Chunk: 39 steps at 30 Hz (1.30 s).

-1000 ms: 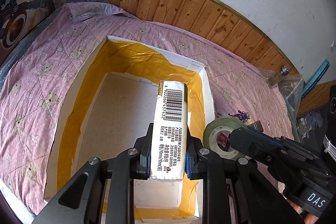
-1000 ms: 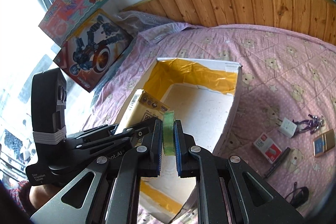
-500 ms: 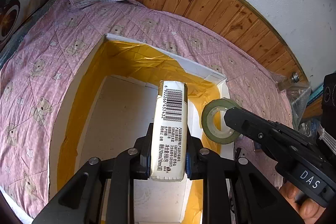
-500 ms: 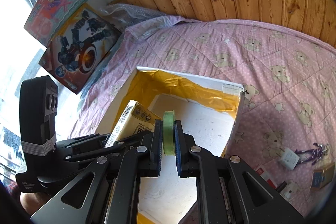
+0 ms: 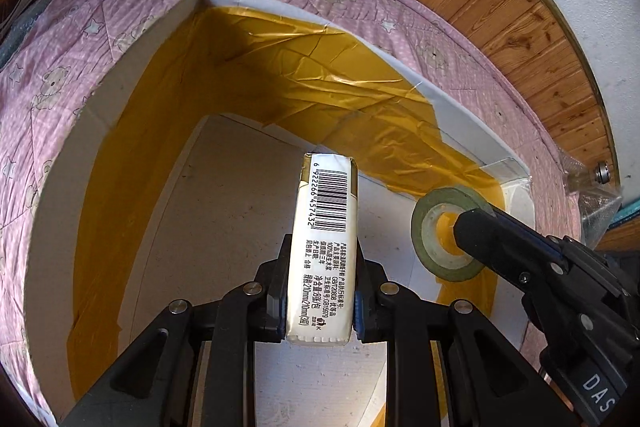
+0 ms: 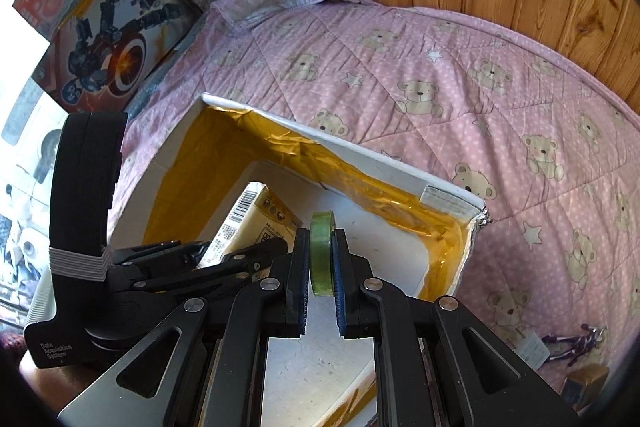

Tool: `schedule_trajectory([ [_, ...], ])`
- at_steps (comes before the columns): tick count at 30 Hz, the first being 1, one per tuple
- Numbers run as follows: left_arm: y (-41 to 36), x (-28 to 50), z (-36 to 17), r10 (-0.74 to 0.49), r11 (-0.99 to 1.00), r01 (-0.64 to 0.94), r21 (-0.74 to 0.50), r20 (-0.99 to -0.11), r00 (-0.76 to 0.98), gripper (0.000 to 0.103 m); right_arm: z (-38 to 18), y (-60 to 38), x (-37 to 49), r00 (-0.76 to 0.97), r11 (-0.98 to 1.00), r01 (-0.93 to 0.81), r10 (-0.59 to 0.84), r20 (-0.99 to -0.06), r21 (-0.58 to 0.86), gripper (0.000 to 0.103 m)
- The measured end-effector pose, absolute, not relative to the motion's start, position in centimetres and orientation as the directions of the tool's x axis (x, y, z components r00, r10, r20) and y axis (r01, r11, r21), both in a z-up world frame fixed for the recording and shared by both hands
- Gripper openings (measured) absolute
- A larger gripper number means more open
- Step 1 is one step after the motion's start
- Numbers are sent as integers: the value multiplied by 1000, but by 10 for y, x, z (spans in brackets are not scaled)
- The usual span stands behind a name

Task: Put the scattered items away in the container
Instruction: 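Open both tools to drop the cream box and tape roll inside, then withdraw both tools from the box toward the remaining items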

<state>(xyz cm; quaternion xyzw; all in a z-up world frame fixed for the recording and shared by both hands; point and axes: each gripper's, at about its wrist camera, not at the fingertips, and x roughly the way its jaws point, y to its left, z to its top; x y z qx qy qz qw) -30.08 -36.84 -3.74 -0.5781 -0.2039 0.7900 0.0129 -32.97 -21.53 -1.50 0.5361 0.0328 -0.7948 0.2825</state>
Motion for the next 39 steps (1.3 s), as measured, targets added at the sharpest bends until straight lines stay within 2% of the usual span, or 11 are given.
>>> schedule_trajectory([
  [6, -368, -314, -58, 216, -927, 232, -294, -926, -310, 27, -25, -219, -339, -255, -842, 483, -398, -881, 240, 15],
  [11, -370, -309, -62, 208, -929, 236, -287, -928, -311, 42, -20, -215, -333, -287, -852, 465, -403, -869, 241, 17],
  [14, -372, -301, -57, 212, -928, 231, -292, -925, -315, 42, -14, -206, -326, -305, -861, 434, -416, -856, 264, 21],
  [24, -379, -262, -30, 216, -923, 229, -308, -910, -354, 42, 4, -182, -273, -316, -858, 384, -470, -824, 342, 26],
  [39, -356, -185, 6, 217, -926, 199, -320, -885, -413, 42, 14, -167, -177, -327, -836, 371, -524, -786, 404, 28],
])
